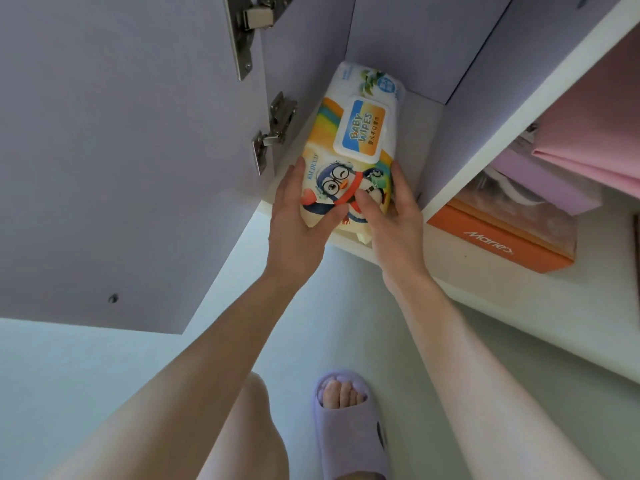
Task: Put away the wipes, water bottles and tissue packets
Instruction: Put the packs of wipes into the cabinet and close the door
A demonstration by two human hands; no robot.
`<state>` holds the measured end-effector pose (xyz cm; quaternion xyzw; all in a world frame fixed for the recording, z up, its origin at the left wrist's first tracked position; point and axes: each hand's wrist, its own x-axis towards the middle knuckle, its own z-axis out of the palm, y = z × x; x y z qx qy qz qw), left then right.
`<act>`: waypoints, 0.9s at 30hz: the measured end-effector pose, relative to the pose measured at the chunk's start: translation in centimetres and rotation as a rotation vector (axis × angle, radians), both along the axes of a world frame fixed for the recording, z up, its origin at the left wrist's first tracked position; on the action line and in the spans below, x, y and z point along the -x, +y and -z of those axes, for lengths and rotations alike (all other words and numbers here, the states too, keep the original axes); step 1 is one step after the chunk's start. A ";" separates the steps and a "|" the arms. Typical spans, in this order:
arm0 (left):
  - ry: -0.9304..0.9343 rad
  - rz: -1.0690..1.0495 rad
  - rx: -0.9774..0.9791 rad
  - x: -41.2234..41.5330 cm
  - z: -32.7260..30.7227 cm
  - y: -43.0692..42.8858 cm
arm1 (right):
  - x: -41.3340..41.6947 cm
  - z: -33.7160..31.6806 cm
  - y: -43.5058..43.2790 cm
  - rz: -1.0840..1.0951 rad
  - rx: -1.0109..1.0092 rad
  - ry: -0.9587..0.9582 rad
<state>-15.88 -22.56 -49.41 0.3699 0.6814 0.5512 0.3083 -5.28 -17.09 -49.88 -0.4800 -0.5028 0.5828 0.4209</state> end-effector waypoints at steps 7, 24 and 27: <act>-0.025 0.013 0.001 0.7 -0.1 1.0 | 0.5 0.6 1.0 -0.014 0.000 0.037; 0.186 -0.144 0.042 -0.6 1.2 2.6 | 2.0 0.2 4.5 -0.009 -0.052 -0.054; 0.342 -0.115 0.060 -1.2 1.2 1.6 | 1.9 -0.2 4.6 -0.025 -0.073 -0.070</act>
